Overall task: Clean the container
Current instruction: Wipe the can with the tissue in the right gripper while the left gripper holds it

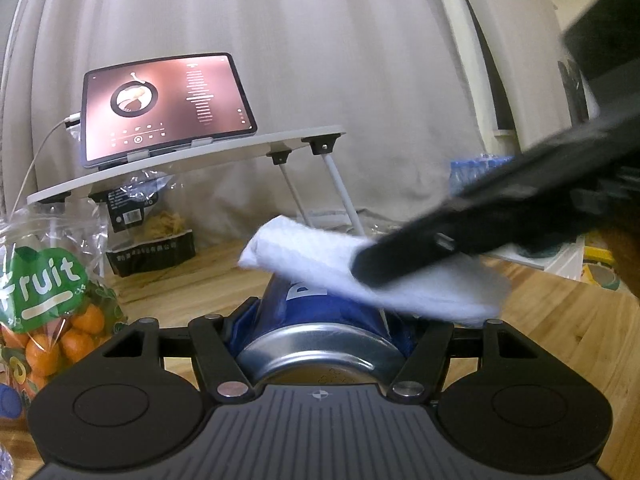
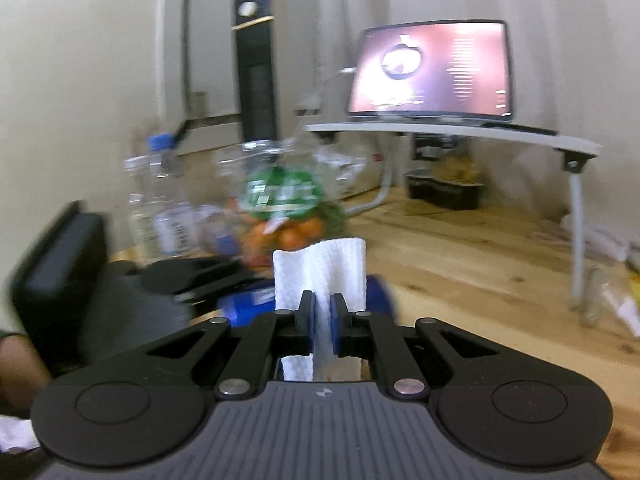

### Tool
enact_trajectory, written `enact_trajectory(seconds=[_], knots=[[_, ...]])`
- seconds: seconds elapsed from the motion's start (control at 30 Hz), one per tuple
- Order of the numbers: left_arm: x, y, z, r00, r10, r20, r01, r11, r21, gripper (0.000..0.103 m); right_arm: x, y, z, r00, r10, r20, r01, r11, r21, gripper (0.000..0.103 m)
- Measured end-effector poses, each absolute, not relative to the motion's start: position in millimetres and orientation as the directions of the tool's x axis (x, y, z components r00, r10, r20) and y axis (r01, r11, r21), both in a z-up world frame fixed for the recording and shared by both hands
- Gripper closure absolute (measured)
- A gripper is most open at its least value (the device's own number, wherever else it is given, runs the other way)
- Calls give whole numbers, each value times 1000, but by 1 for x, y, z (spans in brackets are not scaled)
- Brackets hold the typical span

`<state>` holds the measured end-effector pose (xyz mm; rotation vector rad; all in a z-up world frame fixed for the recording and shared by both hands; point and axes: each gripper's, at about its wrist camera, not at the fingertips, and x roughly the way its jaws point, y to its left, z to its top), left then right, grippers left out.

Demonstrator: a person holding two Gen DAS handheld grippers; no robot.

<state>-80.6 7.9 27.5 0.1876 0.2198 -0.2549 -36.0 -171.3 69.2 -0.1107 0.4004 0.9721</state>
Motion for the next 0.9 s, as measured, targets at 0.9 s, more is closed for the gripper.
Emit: enact_trajectory(seconds=[0.9], knots=[[-83, 5, 28, 945, -235, -226, 277, 945, 174, 36, -51, -175, 67, 528, 774, -350, -816, 576, 42, 92]])
